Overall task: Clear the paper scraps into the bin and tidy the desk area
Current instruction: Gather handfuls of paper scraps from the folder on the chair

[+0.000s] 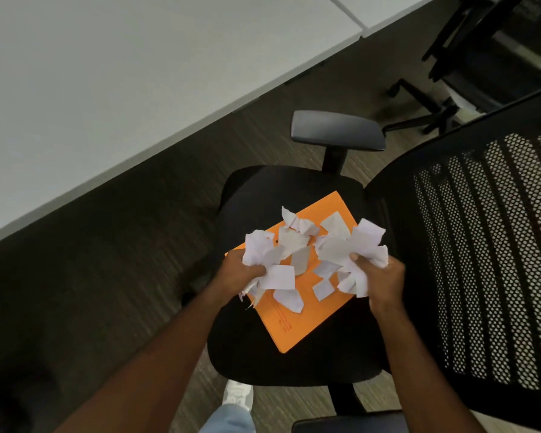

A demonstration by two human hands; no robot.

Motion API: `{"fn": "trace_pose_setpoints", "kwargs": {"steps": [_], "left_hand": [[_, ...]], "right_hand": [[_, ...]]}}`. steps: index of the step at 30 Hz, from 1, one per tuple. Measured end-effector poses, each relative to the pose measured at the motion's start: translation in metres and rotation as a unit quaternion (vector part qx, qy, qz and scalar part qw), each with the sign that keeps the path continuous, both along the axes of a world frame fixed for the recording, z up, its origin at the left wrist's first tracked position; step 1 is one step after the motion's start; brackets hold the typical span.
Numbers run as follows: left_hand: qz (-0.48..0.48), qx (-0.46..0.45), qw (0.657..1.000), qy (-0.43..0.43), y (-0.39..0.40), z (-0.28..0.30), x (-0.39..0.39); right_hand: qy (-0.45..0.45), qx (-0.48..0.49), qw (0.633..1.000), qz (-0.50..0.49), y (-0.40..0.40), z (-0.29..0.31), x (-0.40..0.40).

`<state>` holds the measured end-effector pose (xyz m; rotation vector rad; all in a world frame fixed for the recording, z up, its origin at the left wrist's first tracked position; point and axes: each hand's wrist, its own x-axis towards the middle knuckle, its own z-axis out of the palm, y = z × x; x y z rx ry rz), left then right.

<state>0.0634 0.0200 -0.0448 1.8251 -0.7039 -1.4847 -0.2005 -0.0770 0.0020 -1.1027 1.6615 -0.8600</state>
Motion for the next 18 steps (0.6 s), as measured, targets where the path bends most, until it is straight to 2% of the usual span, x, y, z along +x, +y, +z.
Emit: {"fn": "trace_pose_setpoints", "kwargs": {"steps": [5, 12, 15, 18], "left_hand": [[0.062, 0.005, 0.997, 0.051, 0.011, 0.007, 0.002], [0.114, -0.018, 0.981, 0.156, 0.014, 0.019, 0.007], [0.154, -0.043, 0.963, 0.216, 0.017, 0.031, 0.012], [0.197, -0.076, 0.931, 0.299, 0.021, 0.040, 0.017]], "right_hand": [[-0.057, 0.006, 0.996, -0.067, 0.003, 0.016, 0.001], [-0.102, 0.013, 0.991, -0.080, 0.009, 0.027, 0.014], [-0.095, 0.016, 0.992, -0.076, 0.013, 0.029, 0.020], [-0.084, 0.019, 0.994, -0.074, 0.013, 0.030, 0.025]]}}
